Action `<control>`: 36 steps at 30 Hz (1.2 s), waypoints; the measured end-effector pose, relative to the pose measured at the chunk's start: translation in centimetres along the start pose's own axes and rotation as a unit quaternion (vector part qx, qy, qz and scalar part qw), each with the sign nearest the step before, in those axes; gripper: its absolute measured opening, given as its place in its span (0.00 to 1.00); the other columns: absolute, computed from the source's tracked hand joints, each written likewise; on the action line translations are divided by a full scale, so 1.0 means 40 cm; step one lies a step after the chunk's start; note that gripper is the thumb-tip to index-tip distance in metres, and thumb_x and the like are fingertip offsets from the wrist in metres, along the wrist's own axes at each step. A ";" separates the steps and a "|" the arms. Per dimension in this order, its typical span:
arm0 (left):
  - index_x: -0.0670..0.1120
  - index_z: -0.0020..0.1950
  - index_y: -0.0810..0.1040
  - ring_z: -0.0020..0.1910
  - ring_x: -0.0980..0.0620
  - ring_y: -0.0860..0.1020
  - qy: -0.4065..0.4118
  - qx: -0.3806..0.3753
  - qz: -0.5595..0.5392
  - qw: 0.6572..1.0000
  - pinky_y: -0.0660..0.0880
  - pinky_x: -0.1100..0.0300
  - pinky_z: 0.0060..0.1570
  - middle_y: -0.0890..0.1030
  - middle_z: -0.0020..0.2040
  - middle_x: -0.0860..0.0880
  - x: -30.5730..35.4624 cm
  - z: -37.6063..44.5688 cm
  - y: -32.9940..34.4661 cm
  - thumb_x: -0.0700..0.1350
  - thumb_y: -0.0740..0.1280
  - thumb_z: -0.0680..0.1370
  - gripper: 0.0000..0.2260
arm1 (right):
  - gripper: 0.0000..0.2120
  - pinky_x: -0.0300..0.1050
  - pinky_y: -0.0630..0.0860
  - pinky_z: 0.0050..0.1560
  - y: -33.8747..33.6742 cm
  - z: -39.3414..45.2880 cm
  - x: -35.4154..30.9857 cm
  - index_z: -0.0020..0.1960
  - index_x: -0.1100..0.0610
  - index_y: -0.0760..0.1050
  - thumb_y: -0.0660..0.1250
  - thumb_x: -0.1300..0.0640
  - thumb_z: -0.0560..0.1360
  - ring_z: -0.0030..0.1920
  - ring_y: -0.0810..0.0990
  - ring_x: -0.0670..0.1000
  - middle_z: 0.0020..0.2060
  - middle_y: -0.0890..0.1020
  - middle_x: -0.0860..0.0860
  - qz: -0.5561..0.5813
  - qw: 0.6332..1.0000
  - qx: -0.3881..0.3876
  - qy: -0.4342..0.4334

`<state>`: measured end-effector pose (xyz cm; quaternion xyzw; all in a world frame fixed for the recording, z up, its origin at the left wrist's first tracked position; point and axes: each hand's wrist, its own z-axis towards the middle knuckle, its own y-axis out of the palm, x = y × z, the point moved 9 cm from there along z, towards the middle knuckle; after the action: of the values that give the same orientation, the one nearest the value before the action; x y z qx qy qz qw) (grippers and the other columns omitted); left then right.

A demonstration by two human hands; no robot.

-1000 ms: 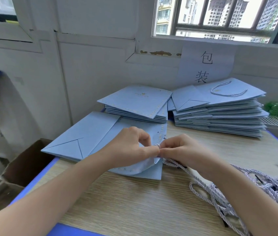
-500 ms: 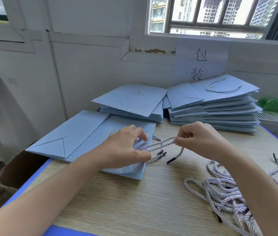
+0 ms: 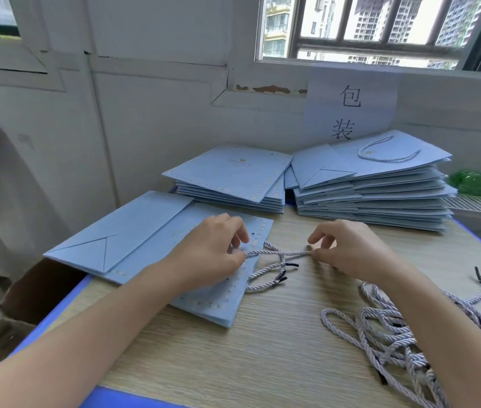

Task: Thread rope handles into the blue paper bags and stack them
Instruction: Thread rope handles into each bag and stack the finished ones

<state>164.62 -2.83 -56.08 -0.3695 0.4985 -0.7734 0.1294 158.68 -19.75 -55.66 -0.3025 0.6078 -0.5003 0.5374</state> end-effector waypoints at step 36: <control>0.51 0.46 0.69 0.51 0.57 0.63 0.052 -0.051 0.021 0.997 0.64 0.64 0.48 0.66 0.48 0.56 0.074 -0.032 0.042 0.60 0.70 0.70 0.16 | 0.11 0.26 0.70 0.35 0.047 0.001 -0.127 0.37 0.50 0.76 0.69 0.64 0.72 0.31 0.75 0.34 0.31 0.78 0.42 0.213 0.969 0.045 -0.119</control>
<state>161.39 -4.42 -56.51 -0.3244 0.5508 -0.7624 0.1005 160.25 -14.57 -55.62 -0.1992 0.5668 -0.3617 0.7129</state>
